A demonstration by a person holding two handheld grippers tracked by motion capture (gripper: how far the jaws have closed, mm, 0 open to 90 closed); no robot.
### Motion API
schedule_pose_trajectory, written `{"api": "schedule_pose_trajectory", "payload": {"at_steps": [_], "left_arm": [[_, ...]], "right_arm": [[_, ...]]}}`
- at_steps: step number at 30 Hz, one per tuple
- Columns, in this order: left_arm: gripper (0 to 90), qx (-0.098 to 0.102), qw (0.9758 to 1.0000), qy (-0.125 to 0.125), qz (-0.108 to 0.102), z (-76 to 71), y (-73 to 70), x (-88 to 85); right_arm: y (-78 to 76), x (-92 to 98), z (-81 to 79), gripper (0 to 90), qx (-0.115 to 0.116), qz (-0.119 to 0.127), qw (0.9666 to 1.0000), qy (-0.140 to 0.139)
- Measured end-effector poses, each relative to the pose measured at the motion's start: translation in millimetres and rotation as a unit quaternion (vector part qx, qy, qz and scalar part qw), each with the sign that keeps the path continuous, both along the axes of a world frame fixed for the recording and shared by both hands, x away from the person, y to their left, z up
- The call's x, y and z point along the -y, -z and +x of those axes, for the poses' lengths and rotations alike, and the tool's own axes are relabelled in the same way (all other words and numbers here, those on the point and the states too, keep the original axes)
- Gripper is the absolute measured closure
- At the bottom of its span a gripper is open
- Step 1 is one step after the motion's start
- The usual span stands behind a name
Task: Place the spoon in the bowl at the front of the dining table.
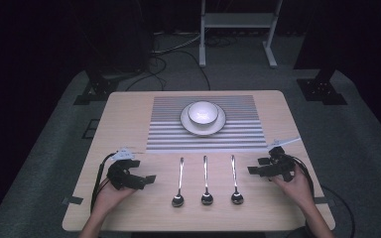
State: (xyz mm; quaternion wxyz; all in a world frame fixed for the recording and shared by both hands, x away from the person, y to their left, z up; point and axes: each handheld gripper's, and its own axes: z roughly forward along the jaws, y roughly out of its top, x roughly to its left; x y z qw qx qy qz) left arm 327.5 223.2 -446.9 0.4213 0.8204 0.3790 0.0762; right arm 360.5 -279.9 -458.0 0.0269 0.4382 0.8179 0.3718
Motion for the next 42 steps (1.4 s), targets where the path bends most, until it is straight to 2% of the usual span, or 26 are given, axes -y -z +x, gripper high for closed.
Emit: {"api": "schedule_pose_trajectory", "payload": {"at_steps": [14,24,31,34,35,36,38,39,41,42], "left_arm": [[4.8,0.001,0.9995,0.032,0.001,-4.4,-2.1,19.9],[7.1,-0.003,0.9965,0.083,0.004,-12.1,-4.2,49.3],[15.8,-0.004,0.993,0.118,0.004,-19.9,-5.6,60.7],[24.7,-0.007,0.991,0.134,0.006,-22.9,-5.7,63.3],[32.8,-0.007,0.99,0.141,0.006,-24.2,-5.8,64.0],[32.8,-0.008,0.9893,0.146,0.003,-25.6,-5.8,65.0],[42.4,-0.008,0.9874,0.158,0.006,-27.9,-6.0,66.8],[44.8,-0.01,0.9861,0.165,0.01,-29.7,-4.9,69.4],[49.3,-0.013,0.9852,0.17,0.011,-30.6,-3.6,70.8],[49.3,-0.018,0.9838,0.178,0.013,-31.3,-2.6,71.5]], "right_arm": [[-2.5,-2.5,-1.5,29.4,0.005,0.001,1.0,0.0],[-4.4,-9.2,-1.3,29.4,0.009,-0.002,0.9999,-0.006],[-4.5,-10.8,-1.4,29.4,0.008,-0.006,0.9999,-0.007],[-5.0,-12.0,-1.8,29.4,0.01,-0.006,0.9999,-0.01],[-5.1,-13.1,-2.0,29.3,0.009,-0.007,0.9999,-0.011],[-5.1,-13.1,-2.0,29.3,0.009,-0.007,0.9999,-0.011],[-5.5,-15.0,-2.1,29.3,0.01,-0.008,0.9998,-0.013],[-6.0,-16.0,-2.1,29.3,0.01,-0.01,0.9998,-0.014],[-8.7,-18.8,-3.0,29.4,0.013,-0.013,0.9997,-0.017],[-8.7,-18.8,-3.0,29.4,0.013,-0.013,0.9997,-0.017]]}}
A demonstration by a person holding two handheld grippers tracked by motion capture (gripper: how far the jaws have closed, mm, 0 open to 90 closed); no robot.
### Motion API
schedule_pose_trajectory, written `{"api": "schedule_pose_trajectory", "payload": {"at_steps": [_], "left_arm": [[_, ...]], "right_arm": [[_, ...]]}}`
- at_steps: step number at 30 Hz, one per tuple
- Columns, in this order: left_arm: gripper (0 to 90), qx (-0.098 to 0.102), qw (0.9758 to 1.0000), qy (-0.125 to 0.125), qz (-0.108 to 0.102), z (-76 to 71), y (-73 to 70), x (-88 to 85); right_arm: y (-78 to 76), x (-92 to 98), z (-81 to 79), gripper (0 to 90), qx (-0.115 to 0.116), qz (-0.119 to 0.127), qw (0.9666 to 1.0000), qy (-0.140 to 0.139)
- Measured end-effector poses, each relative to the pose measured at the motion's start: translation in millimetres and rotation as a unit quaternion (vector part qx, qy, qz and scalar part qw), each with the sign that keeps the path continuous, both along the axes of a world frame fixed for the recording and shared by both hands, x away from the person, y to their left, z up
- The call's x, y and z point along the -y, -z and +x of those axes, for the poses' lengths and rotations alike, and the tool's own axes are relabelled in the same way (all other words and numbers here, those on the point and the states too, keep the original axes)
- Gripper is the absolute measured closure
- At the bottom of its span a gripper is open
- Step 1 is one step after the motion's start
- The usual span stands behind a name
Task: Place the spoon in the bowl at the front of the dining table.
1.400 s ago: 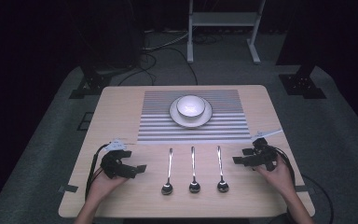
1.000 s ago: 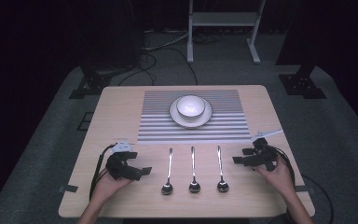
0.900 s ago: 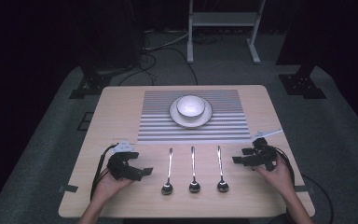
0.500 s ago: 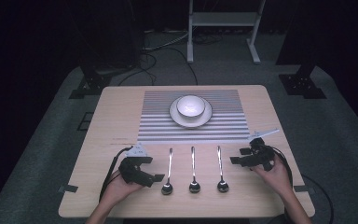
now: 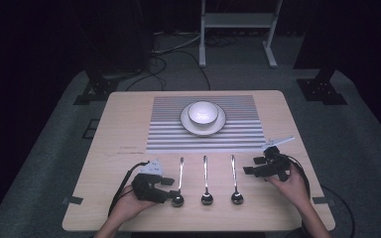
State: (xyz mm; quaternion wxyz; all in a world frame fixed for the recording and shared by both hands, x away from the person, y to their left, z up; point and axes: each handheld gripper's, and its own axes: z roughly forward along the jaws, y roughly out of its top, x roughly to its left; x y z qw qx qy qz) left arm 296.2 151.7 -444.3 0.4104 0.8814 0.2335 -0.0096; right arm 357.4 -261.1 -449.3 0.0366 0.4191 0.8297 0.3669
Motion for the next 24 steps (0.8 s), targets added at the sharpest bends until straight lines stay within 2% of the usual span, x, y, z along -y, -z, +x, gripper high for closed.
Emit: {"api": "schedule_pose_trajectory", "payload": {"at_steps": [2,3,8,15,16,18,19,21,22,23,24], "left_arm": [[58.4,-0.001,0.9999,0.012,0.006,-2.1,1.8,2.2],[58.4,-0.002,0.9998,0.017,0.008,-3.0,2.4,2.9],[69.7,-0.007,0.999,0.042,0.015,-7.0,4.3,6.3],[73.7,-0.016,0.9966,0.067,0.046,-9.9,13.5,14.1],[73.7,-0.014,0.9959,0.069,0.057,-10.0,16.0,16.4],[73.6,-0.014,0.9957,0.07,0.059,-10.1,17.4,17.3],[73.6,-0.016,0.9955,0.069,0.063,-10.2,19.0,18.2],[73.5,-0.016,0.9955,0.069,0.063,-10.4,19.7,18.4],[73.5,-0.015,0.9957,0.068,0.061,-10.5,20.1,18.3],[73.5,-0.016,0.9959,0.067,0.058,-10.3,20.6,17.9],[73.6,-0.014,0.9959,0.07,0.057,-10.3,21.0,17.1]], "right_arm": [[-5.2,-4.8,-1.2,29.5,0.005,-0.003,1.0,-0.007],[-5.2,-4.8,-1.2,29.5,0.005,-0.003,1.0,-0.007],[-12.2,-12.7,0.3,29.7,0.007,-0.005,0.9998,-0.019],[-23.3,-28.9,3.5,30.0,0.013,-0.007,0.9991,-0.039],[-27.6,-38.0,6.3,30.0,0.015,-0.006,0.9987,-0.048],[-32.0,-49.6,9.4,30.0,0.016,-0.002,0.998,-0.061],[-32.0,-49.6,9.4,30.0,0.016,-0.002,0.998,-0.061],[-36.4,-63.9,12.2,29.9,0.013,-0.004,0.997,-0.077],[-39.7,-78.5,15.7,29.8,0.011,-0.006,0.9954,-0.095],[-39.7,-78.5,15.7,29.8,0.011,-0.006,0.9954,-0.095],[-41.6,-92.9,19.4,29.7,0.004,-0.006,0.994,-0.109]]}}
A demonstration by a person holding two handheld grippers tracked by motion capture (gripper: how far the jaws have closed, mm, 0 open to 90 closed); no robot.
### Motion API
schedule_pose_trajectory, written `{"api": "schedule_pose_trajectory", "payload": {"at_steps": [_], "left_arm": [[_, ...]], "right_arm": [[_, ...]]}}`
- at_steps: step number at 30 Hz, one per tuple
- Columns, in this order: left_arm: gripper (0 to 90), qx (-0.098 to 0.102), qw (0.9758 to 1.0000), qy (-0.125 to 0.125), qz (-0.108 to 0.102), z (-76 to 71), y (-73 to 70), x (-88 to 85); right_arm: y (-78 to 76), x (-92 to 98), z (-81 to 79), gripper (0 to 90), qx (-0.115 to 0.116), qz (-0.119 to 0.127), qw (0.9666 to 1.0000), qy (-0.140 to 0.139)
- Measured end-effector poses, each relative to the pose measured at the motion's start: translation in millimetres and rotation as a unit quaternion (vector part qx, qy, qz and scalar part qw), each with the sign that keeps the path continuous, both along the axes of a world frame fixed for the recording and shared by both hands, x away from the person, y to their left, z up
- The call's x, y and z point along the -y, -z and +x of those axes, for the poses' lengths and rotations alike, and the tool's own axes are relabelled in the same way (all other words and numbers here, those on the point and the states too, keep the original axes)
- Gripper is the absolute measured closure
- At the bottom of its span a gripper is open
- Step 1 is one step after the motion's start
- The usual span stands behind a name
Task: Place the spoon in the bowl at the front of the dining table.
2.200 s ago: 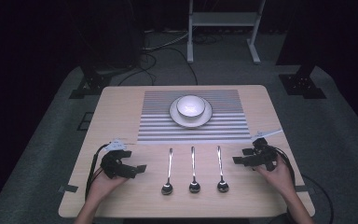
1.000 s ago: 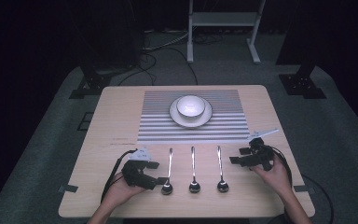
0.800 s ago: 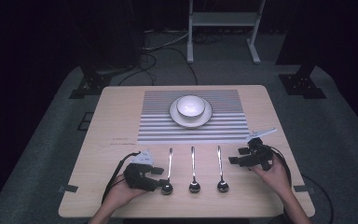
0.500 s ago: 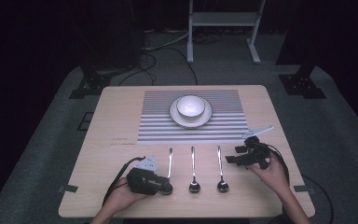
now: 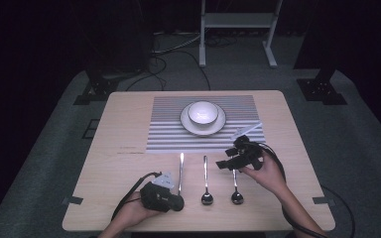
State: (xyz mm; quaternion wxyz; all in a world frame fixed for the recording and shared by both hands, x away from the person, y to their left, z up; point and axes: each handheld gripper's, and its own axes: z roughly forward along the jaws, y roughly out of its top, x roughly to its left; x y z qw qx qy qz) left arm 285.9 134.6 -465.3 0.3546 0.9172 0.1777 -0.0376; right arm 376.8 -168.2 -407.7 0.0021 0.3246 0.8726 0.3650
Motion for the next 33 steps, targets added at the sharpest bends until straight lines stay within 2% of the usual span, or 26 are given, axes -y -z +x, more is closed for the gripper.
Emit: {"api": "schedule_pose_trajectory", "payload": {"at_steps": [3,5,7,11,24,33], "left_arm": [[73.6,0.001,1.0,0.0,-0.002,-0.1,0.2,-0.2],[73.6,0.001,1.0,-0.001,-0.003,-0.6,0.6,-0.5],[73.6,0.002,1.0,-0.002,-0.004,-0.9,0.7,-0.8],[73.6,0.0,1.0,-0.001,-0.007,-0.2,1.1,-1.4],[73.6,0.0,0.9999,-0.002,-0.01,0.1,1.5,-1.5],[73.6,0.001,0.9999,-0.001,-0.01,0.7,1.8,-1.6]], "right_arm": [[0.7,-21.3,5.6,29.6,-0.017,-0.005,0.9996,-0.023],[1.4,-27.8,7.7,29.6,-0.022,-0.008,0.9993,-0.03],[2.1,-43.6,13.4,29.5,-0.028,-0.024,0.9983,-0.046],[1.2,-57.5,20.3,29.1,-0.044,-0.027,0.9972,-0.054],[3.6,-95.6,35.6,29.4,-0.066,-0.037,0.9941,-0.078],[13.5,-118.7,46.5,35.0,-0.092,-0.042,0.991,-0.088]]}}
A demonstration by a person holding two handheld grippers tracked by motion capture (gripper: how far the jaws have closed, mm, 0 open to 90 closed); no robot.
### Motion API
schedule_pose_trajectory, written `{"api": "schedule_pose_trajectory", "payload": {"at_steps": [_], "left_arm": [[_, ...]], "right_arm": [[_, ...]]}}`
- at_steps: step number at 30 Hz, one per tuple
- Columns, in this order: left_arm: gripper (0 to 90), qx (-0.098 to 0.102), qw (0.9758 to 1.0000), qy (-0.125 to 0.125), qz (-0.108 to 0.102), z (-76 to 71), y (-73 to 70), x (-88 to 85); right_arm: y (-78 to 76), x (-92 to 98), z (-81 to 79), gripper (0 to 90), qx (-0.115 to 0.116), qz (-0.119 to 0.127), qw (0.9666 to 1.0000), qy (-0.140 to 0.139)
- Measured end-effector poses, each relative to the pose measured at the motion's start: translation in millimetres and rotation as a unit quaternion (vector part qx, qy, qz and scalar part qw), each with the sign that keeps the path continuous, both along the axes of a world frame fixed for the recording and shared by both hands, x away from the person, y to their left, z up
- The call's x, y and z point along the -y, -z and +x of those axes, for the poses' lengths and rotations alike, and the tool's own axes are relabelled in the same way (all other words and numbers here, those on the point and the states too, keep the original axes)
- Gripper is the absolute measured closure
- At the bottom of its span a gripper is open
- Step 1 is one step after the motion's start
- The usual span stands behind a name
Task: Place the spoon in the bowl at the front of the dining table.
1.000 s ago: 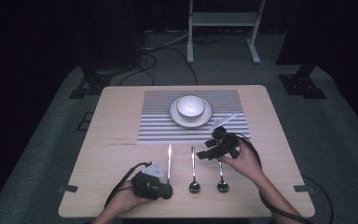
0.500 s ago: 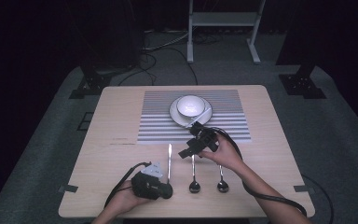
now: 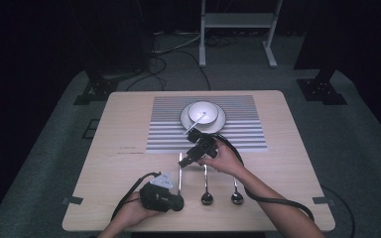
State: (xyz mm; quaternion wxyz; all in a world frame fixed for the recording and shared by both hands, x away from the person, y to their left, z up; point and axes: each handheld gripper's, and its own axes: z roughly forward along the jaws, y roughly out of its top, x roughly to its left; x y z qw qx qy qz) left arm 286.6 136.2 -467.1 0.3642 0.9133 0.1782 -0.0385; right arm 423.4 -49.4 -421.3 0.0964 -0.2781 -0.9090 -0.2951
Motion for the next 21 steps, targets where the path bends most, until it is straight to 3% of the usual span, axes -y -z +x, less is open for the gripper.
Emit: {"api": "schedule_pose_trajectory", "payload": {"at_steps": [14,20,21], "left_arm": [[73.5,0.001,1.0,0.0,-0.002,0.8,0.5,-0.4],[73.5,0.002,1.0,0.0,-0.002,1.2,0.4,-0.4],[73.3,0.002,1.0,0.001,-0.001,1.3,0.3,-0.3]], "right_arm": [[8.5,-11.9,12.0,49.3,-0.031,0.005,0.9995,-0.005],[12.2,-16.6,13.6,61.2,-0.035,-0.001,0.9994,-0.006],[12.1,-16.8,14.6,64.2,-0.044,0.005,0.999,-0.004]]}}
